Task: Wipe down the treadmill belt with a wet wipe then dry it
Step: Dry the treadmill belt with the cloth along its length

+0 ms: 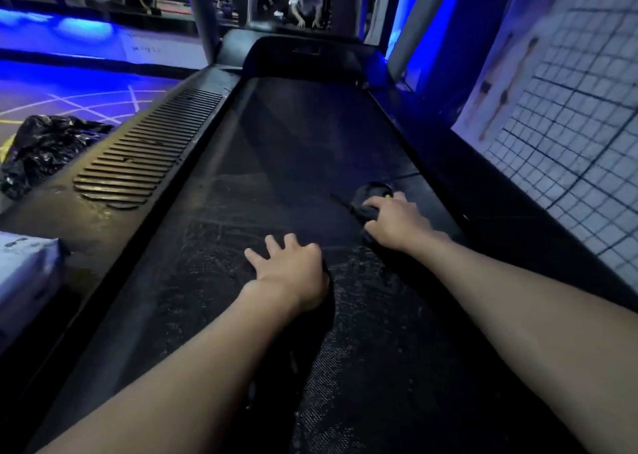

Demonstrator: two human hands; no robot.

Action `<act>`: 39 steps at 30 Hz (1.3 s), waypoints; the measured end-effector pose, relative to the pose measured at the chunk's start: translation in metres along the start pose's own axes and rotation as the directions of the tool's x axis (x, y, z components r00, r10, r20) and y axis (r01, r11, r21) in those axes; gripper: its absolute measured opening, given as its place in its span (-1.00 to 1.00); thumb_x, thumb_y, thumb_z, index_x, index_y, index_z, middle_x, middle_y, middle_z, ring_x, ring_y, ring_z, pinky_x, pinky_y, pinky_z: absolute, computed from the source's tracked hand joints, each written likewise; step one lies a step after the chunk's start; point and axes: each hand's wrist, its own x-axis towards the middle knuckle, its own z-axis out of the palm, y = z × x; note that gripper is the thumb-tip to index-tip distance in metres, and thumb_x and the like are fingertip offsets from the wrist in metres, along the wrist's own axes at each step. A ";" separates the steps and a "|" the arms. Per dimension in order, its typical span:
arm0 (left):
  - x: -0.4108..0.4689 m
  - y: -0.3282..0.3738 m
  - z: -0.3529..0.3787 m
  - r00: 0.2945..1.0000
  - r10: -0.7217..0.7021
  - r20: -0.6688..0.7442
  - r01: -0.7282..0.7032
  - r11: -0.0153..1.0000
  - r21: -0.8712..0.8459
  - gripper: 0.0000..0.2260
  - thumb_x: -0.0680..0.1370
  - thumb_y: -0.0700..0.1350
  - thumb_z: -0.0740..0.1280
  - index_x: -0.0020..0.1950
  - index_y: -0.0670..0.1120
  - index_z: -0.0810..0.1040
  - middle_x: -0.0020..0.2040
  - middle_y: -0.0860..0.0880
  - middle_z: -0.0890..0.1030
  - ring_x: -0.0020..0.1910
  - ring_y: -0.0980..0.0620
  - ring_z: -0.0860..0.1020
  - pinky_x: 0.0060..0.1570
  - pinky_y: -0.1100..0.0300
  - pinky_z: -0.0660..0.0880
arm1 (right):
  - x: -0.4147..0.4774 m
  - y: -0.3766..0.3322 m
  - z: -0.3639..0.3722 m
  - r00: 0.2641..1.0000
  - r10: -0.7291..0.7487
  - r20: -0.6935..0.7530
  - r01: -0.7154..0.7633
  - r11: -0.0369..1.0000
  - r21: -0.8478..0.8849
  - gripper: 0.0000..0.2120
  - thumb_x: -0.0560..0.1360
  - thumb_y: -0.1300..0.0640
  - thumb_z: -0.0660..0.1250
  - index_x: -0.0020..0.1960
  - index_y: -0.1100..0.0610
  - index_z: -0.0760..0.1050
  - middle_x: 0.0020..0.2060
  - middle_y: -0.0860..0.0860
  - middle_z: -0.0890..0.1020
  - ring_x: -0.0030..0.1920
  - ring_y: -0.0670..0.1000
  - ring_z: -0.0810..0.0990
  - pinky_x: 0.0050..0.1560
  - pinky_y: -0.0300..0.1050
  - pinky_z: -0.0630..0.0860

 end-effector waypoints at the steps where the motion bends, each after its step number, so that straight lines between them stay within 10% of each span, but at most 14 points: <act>1: -0.001 0.005 0.000 1.000 0.009 0.006 -0.009 1.000 0.002 -0.61 0.59 0.09 0.19 0.36 -0.03 0.39 0.44 -0.21 0.24 0.50 -0.37 0.05 0.34 -0.49 0.01 | -0.004 0.016 -0.005 0.999 0.033 -0.007 -0.033 0.999 -0.013 -0.55 0.54 0.02 0.28 0.41 -0.18 0.39 0.41 0.11 0.30 0.35 0.26 0.36 0.29 0.13 0.41; 23: -0.015 -0.032 -0.006 0.965 0.259 -0.051 -0.259 0.966 0.003 -0.63 0.48 0.01 0.26 0.29 0.13 0.52 0.34 0.00 0.45 0.32 -0.08 0.44 0.27 -0.08 0.43 | -0.035 0.057 -0.020 0.958 0.273 -0.093 -0.279 0.958 -0.060 -0.49 0.53 0.04 0.26 0.47 -0.16 0.35 0.45 0.17 0.25 0.32 0.31 0.36 0.25 0.11 0.43; 39: -0.040 -0.139 -0.026 0.984 0.018 -0.176 -0.017 1.000 0.008 -0.65 0.44 -0.09 0.21 0.20 -0.09 0.54 0.13 -0.14 0.52 0.18 -0.21 0.50 0.19 -0.06 0.48 | -0.046 -0.229 0.054 0.993 -0.097 0.061 0.091 0.991 0.094 -0.49 0.49 -0.07 0.32 0.41 -0.01 0.37 0.45 0.18 0.20 0.37 0.30 0.26 0.31 0.18 0.31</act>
